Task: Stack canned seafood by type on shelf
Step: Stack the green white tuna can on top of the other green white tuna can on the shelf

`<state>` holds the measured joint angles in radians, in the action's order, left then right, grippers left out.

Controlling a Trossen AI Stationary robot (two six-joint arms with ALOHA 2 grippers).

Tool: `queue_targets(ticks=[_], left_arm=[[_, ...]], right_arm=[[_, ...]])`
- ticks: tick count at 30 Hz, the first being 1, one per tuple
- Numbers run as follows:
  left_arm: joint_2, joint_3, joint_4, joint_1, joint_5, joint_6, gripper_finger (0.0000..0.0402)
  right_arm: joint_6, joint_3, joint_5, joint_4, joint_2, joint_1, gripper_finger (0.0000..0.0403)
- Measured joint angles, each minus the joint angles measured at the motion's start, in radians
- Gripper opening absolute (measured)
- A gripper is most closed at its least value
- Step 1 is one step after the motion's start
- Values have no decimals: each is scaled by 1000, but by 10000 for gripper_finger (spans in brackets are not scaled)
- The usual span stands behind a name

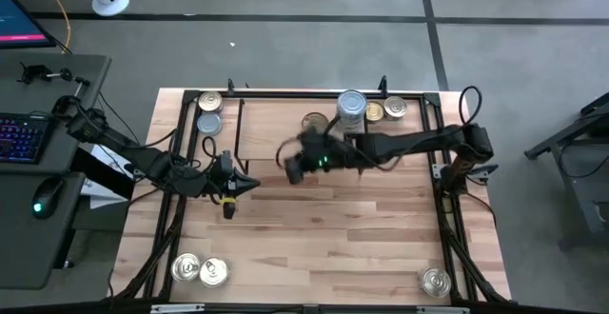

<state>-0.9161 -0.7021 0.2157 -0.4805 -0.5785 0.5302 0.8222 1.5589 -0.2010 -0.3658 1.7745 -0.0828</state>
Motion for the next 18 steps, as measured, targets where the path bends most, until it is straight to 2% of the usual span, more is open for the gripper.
queue_targets(ticks=[2,4,6,9,11,14,18], left_arm=[[0,0,-16,0,2,32,0],[0,0,-41,1,50,46,0],[0,0,-57,0,166,54,0],[5,0,-26,-12,413,67,0],[22,0,68,-35,475,137,0],[76,0,265,-65,436,247,0],[166,0,428,-65,273,377,0]], right_arm=[[2,0,38,-79,-1,-49,0],[29,0,56,-206,-1,-101,0],[72,-5,72,-347,-1,-154,0],[186,-51,101,-528,-3,-229,0],[274,-109,144,-589,-14,-275,0],[411,-232,229,-571,-65,-326,0],[590,-423,262,-469,-176,-362,0]])
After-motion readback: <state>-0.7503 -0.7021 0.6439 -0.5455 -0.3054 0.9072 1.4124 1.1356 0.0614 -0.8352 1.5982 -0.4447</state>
